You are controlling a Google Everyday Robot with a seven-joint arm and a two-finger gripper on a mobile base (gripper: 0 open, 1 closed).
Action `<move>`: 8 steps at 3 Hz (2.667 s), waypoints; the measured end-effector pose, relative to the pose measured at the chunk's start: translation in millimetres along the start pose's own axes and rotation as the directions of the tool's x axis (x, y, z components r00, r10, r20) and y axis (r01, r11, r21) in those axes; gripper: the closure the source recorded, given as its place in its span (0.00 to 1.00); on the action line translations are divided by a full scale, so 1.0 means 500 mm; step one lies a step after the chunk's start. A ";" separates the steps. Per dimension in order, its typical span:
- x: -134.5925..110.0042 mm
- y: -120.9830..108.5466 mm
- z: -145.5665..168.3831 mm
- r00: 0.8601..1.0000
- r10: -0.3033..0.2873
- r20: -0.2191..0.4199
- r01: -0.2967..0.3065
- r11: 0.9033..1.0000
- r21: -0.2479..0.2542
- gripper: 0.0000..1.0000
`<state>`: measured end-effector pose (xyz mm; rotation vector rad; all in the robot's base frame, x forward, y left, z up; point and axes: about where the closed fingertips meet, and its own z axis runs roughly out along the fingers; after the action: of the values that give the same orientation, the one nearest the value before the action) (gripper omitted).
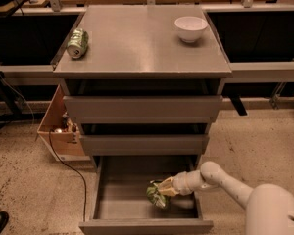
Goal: Pick green jalapeno chip bag from bottom drawer and place on counter
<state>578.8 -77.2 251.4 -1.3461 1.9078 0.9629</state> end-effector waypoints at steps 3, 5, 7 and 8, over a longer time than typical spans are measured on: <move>-0.185 0.156 -0.333 0.992 -0.121 -0.024 0.124 0.977 0.175 1.00; -0.242 0.201 -0.429 0.983 -0.181 -0.014 0.178 0.950 0.257 1.00; -0.351 0.276 -0.425 0.958 -0.282 -0.042 0.284 0.932 0.226 1.00; -0.440 0.348 -0.441 0.934 -0.354 -0.052 0.356 0.907 0.223 1.00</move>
Offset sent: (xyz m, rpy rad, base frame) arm -0.0695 -0.0903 0.2098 -0.0851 -0.1899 -0.0746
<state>464.6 -109.8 587.8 -1.4907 1.6418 0.5370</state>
